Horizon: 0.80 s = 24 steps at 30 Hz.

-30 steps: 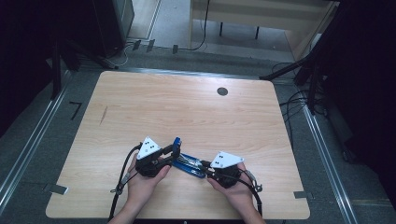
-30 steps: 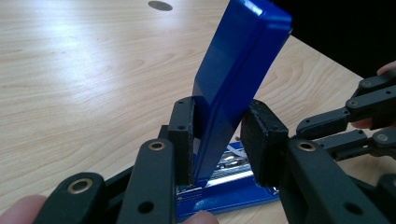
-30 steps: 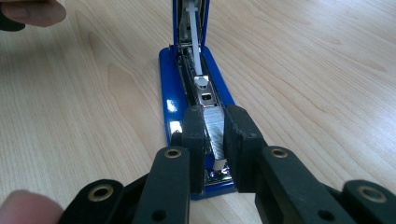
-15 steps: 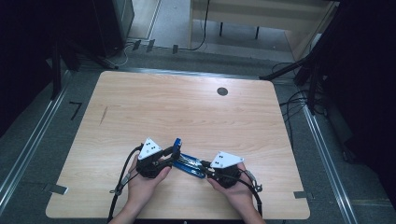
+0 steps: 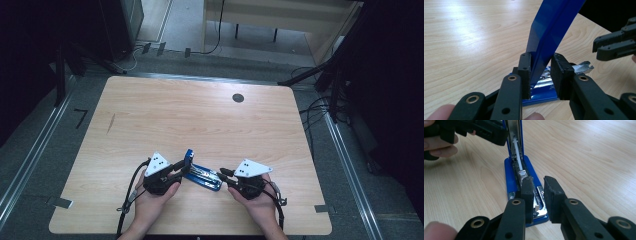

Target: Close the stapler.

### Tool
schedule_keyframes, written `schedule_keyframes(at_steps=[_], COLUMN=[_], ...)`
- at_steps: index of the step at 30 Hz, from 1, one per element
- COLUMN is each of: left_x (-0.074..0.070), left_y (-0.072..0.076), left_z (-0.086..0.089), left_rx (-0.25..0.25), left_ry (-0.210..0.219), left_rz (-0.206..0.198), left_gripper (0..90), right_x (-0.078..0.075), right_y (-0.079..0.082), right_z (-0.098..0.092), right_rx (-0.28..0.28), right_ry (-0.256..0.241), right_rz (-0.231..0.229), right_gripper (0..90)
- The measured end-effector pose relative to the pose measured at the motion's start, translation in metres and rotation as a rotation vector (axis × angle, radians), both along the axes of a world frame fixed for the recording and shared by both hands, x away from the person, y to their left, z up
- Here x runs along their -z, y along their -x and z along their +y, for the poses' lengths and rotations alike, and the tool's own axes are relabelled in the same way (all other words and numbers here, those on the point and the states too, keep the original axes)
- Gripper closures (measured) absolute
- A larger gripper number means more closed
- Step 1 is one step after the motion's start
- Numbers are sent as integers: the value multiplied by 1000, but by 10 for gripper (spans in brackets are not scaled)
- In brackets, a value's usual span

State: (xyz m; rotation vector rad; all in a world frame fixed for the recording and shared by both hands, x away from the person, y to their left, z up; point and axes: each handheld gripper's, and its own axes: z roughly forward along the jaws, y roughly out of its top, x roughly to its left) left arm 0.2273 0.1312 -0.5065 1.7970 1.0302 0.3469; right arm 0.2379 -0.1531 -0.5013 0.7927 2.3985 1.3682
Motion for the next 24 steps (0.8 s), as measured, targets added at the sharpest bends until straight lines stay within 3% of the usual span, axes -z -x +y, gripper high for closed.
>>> schedule_keyframes(at_steps=[8,13,24], left_x=[1,2,2], left_y=[4,4,4], left_z=[2,5,13], left_rx=[2,-3,-13], left_ry=[-13,-18,-31], left_rz=[-4,1,8], left_gripper=[742,833,900], right_x=[-5,-6,-8], right_y=[-1,-1,-2], right_z=[-6,-9,-20], right_rx=[22,30,54], right_ry=[-21,-25,-29], right_rz=[-2,-5,-11], right_gripper=[795,796,795])
